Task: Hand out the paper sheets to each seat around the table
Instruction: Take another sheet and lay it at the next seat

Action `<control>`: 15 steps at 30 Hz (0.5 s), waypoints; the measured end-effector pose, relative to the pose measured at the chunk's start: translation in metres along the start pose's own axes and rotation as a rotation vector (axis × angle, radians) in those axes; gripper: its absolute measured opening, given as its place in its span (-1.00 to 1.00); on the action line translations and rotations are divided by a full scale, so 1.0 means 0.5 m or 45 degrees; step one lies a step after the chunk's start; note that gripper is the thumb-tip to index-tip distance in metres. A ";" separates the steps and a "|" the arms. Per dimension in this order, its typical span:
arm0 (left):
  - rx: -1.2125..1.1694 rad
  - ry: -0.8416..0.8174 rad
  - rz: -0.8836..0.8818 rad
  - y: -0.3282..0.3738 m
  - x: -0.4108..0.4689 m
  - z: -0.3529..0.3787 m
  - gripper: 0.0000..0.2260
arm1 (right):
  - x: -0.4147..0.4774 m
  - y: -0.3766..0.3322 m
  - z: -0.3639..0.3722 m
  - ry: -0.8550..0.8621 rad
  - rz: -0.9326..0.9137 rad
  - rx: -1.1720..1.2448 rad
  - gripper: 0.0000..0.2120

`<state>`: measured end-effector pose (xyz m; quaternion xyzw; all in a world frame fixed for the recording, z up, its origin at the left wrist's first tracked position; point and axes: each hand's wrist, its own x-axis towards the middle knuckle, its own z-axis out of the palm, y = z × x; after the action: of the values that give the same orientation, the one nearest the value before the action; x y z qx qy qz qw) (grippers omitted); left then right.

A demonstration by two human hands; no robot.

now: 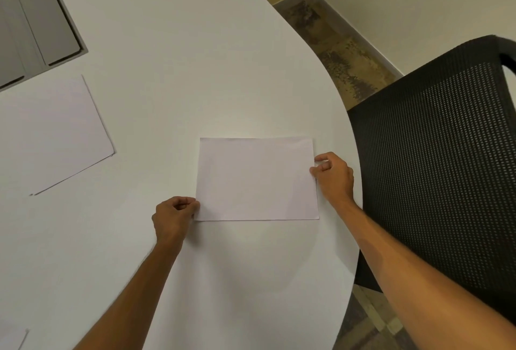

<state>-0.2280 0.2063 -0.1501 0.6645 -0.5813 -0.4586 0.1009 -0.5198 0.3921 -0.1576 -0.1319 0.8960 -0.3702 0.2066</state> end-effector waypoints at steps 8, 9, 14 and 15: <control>0.181 0.041 0.196 -0.006 -0.004 0.002 -0.85 | -0.005 0.009 0.010 -0.006 -0.100 -0.094 -0.73; 0.236 0.043 0.267 -0.009 -0.004 0.000 -0.80 | -0.006 0.010 0.010 0.003 -0.104 -0.099 -0.71; 0.514 -0.066 0.603 -0.004 0.010 -0.014 -0.57 | -0.014 0.023 0.001 -0.005 -0.370 -0.334 -0.56; 0.565 -0.123 0.640 0.001 0.015 -0.017 -0.51 | -0.013 0.028 -0.001 -0.053 -0.446 -0.393 -0.49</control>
<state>-0.2226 0.1964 -0.1487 0.4837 -0.8167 -0.3127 0.0360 -0.5156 0.4044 -0.1656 -0.3230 0.9010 -0.2561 0.1351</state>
